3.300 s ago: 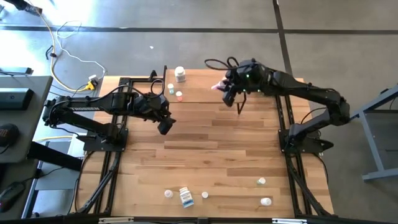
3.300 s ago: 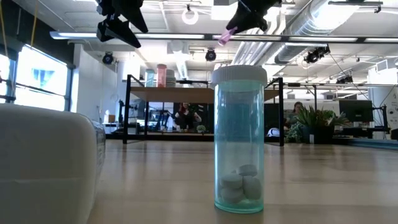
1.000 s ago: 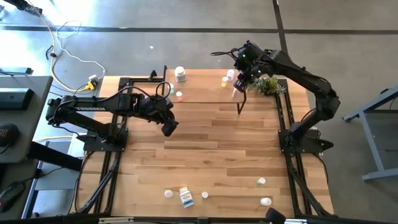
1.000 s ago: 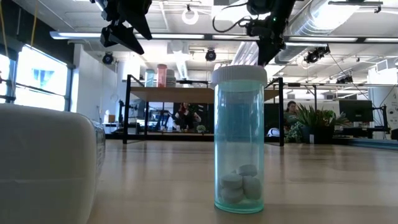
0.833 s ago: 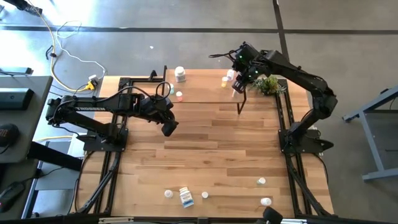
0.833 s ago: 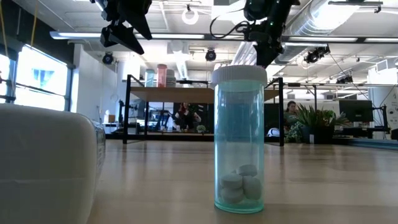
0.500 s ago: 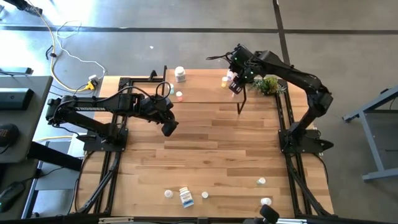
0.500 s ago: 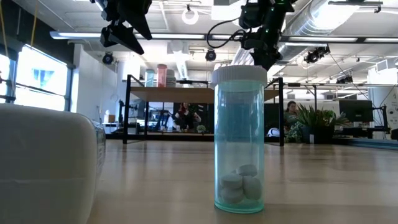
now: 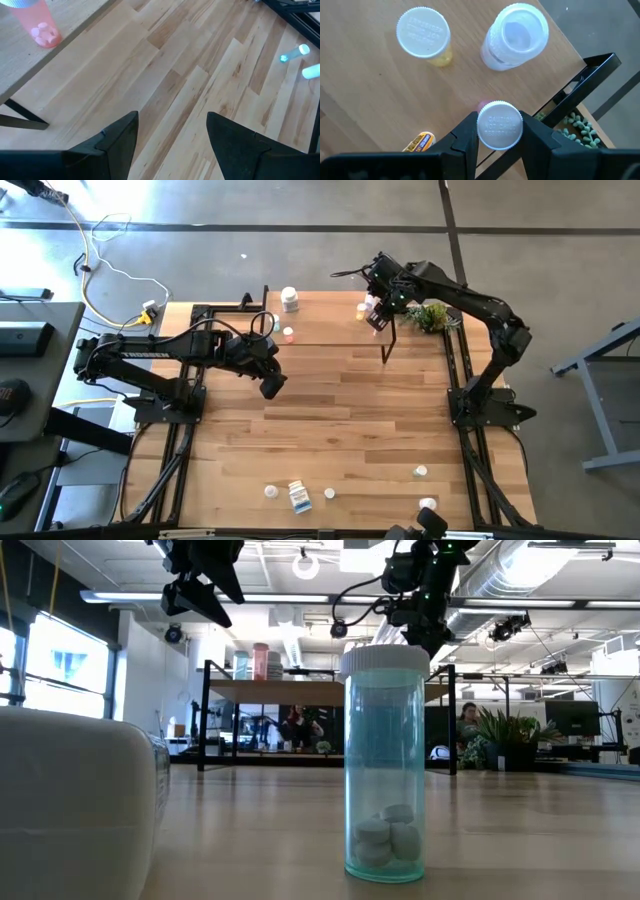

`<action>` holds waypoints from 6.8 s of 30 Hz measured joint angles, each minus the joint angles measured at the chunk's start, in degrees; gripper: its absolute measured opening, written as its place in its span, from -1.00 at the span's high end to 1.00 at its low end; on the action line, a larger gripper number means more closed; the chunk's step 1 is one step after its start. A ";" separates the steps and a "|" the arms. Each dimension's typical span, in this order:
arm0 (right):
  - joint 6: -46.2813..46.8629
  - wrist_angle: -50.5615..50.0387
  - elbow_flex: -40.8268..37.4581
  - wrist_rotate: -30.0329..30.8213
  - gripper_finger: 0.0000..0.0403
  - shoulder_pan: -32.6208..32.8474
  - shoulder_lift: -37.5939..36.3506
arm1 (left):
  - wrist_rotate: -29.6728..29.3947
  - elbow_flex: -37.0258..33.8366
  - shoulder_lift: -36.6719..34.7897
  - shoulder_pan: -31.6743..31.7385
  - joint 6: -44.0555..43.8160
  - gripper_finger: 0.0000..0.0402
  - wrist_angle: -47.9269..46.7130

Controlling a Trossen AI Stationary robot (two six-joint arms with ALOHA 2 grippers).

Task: Pick and place medicine bottles onto shelf by color
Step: Put the purple pill bottle on the shelf, then put the left transparent pill bottle on the shelf

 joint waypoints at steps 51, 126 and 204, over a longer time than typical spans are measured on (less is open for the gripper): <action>1.14 -3.30 10.54 3.77 0.14 -0.18 -1.51 | -0.01 0.02 0.00 -0.46 0.02 -0.13 -0.12; 63.02 25.83 -7.57 13.88 0.14 61.99 -5.68 | -0.36 0.00 -2.16 -37.16 -19.87 -0.13 3.51; 45.96 27.64 -7.52 7.30 0.14 57.02 -5.66 | -18.30 0.00 33.53 -54.38 -18.09 -0.13 17.79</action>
